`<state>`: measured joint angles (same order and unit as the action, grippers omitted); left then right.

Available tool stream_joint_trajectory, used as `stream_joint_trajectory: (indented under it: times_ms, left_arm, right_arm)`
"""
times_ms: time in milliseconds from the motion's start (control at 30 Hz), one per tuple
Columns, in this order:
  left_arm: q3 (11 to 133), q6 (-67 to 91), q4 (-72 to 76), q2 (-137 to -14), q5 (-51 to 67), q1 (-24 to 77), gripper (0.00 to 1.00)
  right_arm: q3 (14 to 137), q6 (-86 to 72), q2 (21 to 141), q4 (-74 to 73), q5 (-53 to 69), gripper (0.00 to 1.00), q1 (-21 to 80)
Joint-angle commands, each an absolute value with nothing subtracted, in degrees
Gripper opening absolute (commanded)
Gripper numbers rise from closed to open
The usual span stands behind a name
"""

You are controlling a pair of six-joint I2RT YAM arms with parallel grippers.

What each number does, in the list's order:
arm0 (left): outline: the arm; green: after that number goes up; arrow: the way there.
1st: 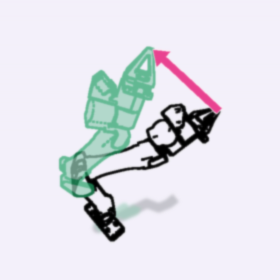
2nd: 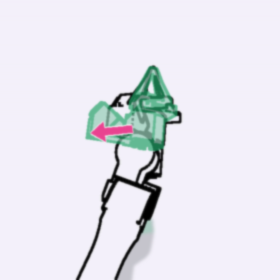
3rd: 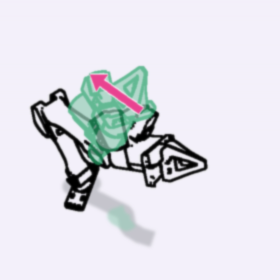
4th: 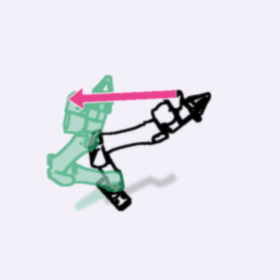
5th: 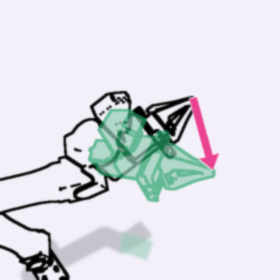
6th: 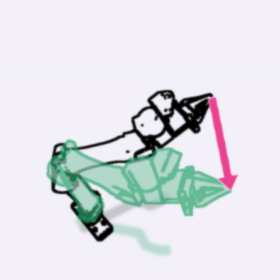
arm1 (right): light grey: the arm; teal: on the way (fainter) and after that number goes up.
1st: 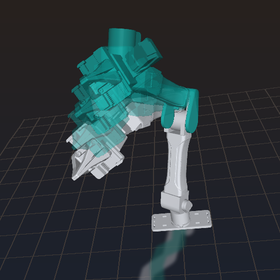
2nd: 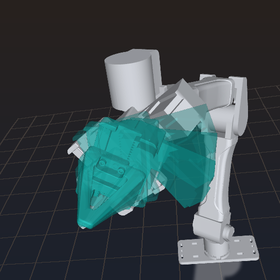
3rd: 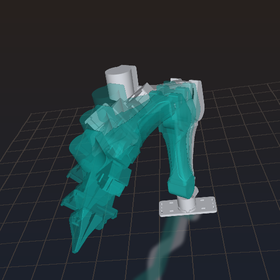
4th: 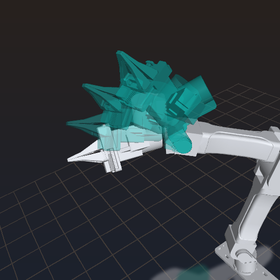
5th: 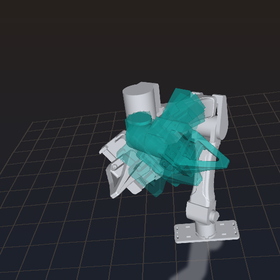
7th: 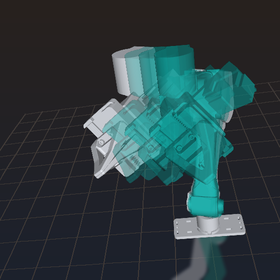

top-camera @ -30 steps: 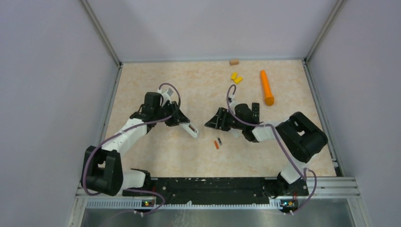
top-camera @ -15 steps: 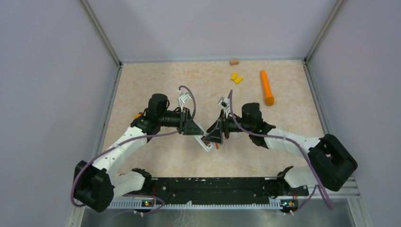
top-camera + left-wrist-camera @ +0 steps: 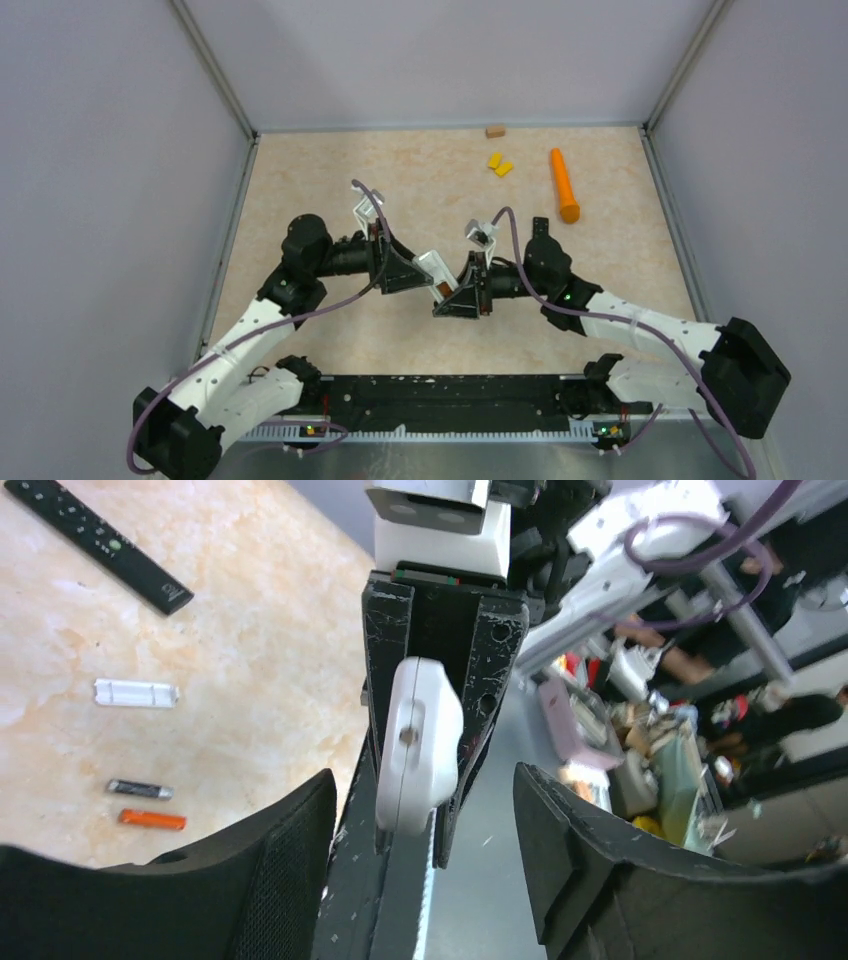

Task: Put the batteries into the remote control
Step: Adjust the remote control.

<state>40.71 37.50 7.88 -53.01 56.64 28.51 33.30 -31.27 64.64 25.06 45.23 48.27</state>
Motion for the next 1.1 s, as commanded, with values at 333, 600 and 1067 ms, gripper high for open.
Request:
stream_joint_trajectory:
  times_ms: [333, 600, 1067]
  left_arm:
    - [30.57, 62.14, 38.29, -51.23, 41.85, 29.15, 0.83]
    - [29.76, 62.42, 41.08, -52.89, 39.23, 29.22, 0.58]
    - [28.74, 58.1, 39.3, -53.67, 38.13, 29.36, 0.0]
  right_arm:
    - [31.57, -50.16, 66.4, 50.48, 43.41, 0.0, 48.32]
    - [31.91, -52.63, 69.04, 52.64, 43.4, 0.0, 48.34]
    - [35.25, -50.86, 70.51, 44.95, 43.34, 0.19, 48.25]
